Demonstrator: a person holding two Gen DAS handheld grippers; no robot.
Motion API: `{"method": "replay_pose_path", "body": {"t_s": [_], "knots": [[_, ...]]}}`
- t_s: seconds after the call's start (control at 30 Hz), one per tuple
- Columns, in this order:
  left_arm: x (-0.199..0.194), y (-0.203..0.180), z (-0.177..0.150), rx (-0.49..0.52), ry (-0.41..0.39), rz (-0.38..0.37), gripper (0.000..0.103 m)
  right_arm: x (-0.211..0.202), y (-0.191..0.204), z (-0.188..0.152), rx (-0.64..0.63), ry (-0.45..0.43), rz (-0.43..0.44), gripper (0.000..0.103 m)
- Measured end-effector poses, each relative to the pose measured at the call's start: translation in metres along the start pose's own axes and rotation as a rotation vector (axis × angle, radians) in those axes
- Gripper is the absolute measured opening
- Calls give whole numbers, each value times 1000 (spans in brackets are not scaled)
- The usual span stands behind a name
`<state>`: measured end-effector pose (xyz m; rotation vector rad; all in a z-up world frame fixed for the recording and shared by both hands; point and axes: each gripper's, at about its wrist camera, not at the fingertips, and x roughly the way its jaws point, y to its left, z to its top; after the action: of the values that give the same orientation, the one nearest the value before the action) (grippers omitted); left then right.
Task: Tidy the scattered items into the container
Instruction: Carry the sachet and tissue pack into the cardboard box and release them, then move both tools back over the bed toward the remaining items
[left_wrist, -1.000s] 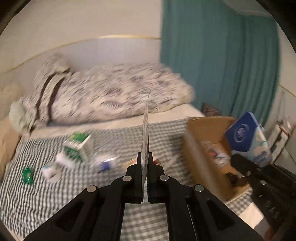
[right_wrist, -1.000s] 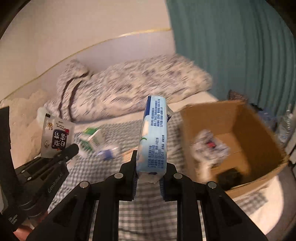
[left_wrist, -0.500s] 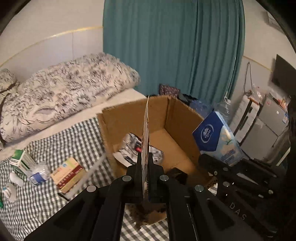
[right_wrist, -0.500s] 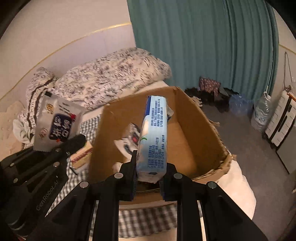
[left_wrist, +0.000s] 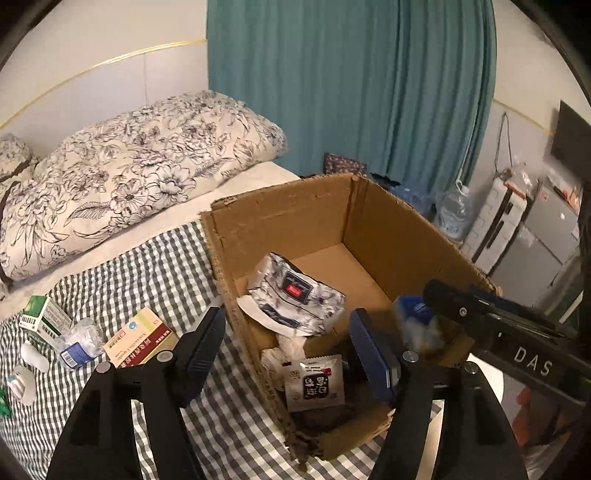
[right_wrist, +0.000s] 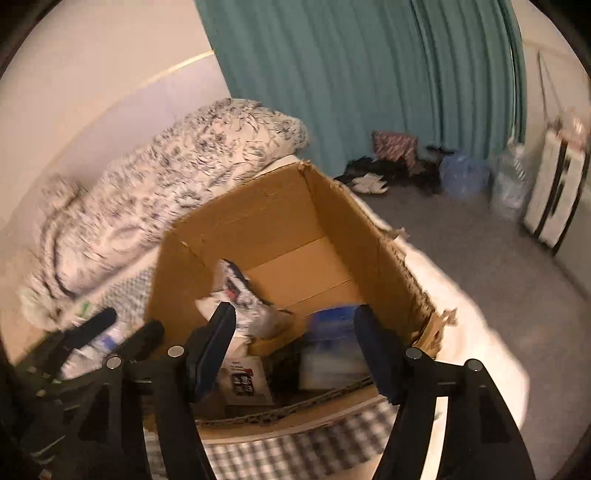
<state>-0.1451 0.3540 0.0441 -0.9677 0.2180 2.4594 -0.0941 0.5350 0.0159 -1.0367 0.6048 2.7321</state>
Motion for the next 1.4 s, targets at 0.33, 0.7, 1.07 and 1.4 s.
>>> {"method": "replay_pose_path", "body": {"t_s": [0.33,0.7,1.07,1.4], "knots": [[-27,29,-12,-29,-10,41,73,-14,31,-13,-39,-14,3,66],[-83,100,-61,-150,-7,197,80,-35,102,-58,-120,-17,35,66],[-146,189,-133,-264,1,385,92,-42,192,-123,-216,45,122,77],[-214,246,-169,-347,-44,450,100,-75,249,-165,-294,50,126,80]]}}
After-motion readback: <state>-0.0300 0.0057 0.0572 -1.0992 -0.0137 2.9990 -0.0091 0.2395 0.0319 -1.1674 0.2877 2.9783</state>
